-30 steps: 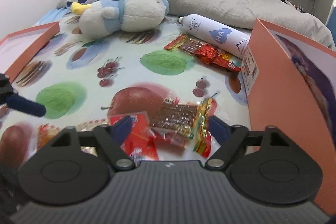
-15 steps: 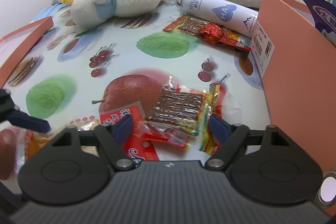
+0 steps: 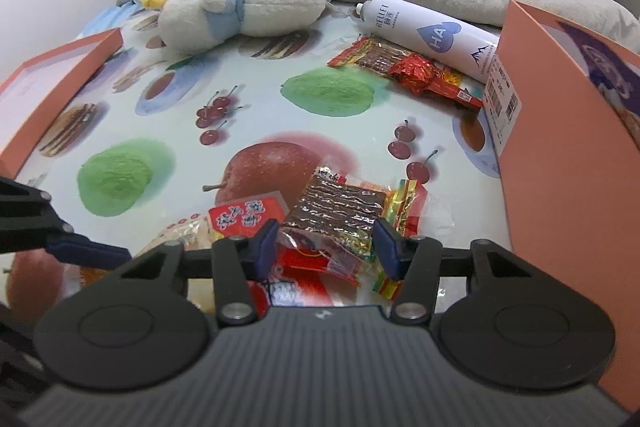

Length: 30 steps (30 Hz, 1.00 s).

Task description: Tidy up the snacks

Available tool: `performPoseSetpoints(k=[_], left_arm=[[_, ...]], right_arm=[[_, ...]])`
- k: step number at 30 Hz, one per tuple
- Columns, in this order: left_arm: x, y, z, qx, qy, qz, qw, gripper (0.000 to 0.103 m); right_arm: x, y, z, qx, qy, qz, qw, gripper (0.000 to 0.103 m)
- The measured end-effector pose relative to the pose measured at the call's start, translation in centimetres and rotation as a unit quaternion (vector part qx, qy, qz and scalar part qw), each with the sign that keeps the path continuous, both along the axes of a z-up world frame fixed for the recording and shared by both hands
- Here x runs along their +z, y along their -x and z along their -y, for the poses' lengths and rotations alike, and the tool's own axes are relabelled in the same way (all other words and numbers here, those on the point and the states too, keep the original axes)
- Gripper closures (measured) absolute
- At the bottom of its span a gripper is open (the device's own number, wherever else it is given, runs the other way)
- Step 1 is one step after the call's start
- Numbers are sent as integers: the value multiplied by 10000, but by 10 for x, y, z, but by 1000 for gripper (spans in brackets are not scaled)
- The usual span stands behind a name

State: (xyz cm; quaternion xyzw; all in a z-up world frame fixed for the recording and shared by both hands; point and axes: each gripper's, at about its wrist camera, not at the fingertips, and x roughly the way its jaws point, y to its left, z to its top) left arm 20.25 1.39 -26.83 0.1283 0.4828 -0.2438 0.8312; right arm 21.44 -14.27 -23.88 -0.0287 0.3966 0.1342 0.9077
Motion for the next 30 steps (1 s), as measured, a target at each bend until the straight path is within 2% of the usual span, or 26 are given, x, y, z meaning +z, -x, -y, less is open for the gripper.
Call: performPoseSetpoints(k=[5,9,12,15,22,30], left_arm=[[2,9,-2,619,155,69,9979,55],[5,21,-6,1251,417,58,9912,58],[6,29,-9,1554,617,3,9859,58],[9,34,-9,1737,653,-3,9826,59],[15,41,-20,2277,976,-95,9688,60],[36,43,-25,2615,1269,-110,9568,63]], right_arm=[[8,14,7,-27,-5,15,10000,50],[16,28,14,-53,30,61,10000,50],[19,38,20,-94,14,42,9999,50],[21,49,23,-67,16,18,10000,50],[25,67,34,-79,-43,-35,10000,50],[38,72,40,-97,-164,22,9998,50]])
